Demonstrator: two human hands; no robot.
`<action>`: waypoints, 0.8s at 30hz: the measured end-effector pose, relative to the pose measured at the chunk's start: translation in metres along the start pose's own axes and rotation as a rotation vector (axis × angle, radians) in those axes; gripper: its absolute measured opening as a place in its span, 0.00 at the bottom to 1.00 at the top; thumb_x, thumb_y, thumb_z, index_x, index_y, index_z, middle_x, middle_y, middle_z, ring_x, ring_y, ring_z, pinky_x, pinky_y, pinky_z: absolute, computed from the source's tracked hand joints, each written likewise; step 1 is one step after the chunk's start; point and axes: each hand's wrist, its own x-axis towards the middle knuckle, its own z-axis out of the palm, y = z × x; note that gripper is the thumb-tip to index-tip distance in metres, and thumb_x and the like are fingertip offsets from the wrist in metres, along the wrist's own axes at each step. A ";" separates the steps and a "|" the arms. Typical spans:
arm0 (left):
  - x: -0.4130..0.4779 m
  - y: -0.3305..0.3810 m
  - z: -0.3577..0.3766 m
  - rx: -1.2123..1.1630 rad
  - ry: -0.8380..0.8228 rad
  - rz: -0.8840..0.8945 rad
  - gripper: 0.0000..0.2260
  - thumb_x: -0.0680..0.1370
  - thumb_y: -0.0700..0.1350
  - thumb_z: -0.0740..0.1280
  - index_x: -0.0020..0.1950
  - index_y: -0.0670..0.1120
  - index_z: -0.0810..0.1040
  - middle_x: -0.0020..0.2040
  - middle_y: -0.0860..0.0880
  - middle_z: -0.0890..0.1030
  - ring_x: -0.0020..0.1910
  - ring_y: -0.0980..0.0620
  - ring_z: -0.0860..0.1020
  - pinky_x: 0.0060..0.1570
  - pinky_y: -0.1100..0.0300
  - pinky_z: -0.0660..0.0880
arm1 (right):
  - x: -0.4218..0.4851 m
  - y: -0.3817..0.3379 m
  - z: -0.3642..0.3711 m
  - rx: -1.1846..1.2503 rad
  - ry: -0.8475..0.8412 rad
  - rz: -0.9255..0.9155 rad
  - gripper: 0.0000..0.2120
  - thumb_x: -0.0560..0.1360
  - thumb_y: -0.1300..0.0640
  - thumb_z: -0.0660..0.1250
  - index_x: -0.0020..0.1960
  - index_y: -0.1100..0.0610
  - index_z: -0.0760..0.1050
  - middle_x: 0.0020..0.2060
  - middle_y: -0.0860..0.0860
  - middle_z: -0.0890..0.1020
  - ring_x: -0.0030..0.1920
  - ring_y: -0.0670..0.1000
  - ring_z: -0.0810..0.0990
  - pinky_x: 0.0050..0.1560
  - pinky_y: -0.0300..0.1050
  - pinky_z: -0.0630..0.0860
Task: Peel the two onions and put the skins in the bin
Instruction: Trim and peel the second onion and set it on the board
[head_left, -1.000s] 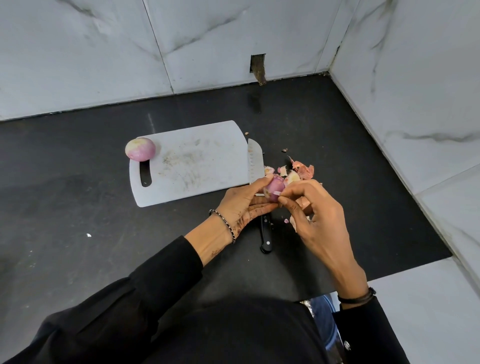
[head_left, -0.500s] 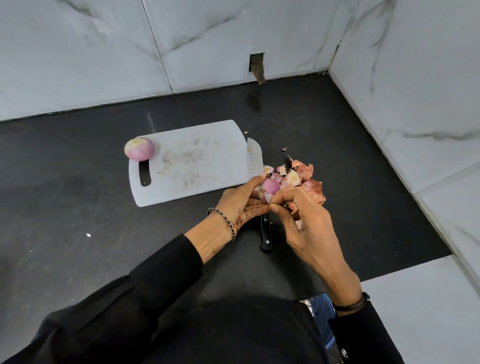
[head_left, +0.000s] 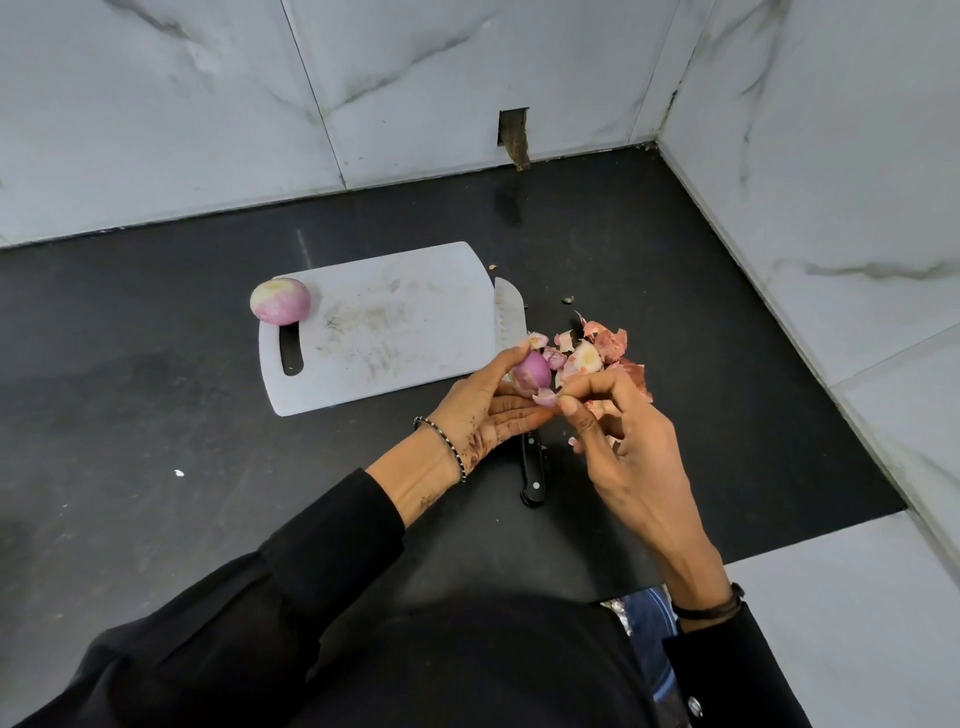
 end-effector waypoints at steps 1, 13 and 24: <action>0.000 0.000 -0.001 0.007 -0.008 -0.011 0.21 0.76 0.53 0.71 0.54 0.35 0.79 0.41 0.39 0.85 0.38 0.47 0.85 0.38 0.58 0.83 | -0.001 0.000 -0.001 0.005 0.003 0.008 0.03 0.82 0.54 0.66 0.54 0.53 0.77 0.48 0.42 0.81 0.47 0.50 0.81 0.44 0.46 0.80; -0.004 0.002 -0.004 -0.271 -0.123 -0.147 0.23 0.74 0.54 0.71 0.55 0.34 0.79 0.43 0.41 0.83 0.33 0.51 0.81 0.35 0.62 0.81 | -0.001 0.002 -0.015 0.291 0.173 0.097 0.05 0.84 0.60 0.63 0.55 0.62 0.73 0.45 0.61 0.82 0.35 0.62 0.78 0.36 0.49 0.80; -0.005 0.002 -0.006 -0.222 -0.103 -0.063 0.23 0.73 0.48 0.72 0.62 0.34 0.77 0.49 0.37 0.83 0.44 0.45 0.83 0.49 0.56 0.82 | 0.012 0.030 -0.016 -0.008 0.318 0.228 0.08 0.82 0.48 0.67 0.57 0.48 0.82 0.49 0.46 0.86 0.46 0.48 0.85 0.54 0.55 0.83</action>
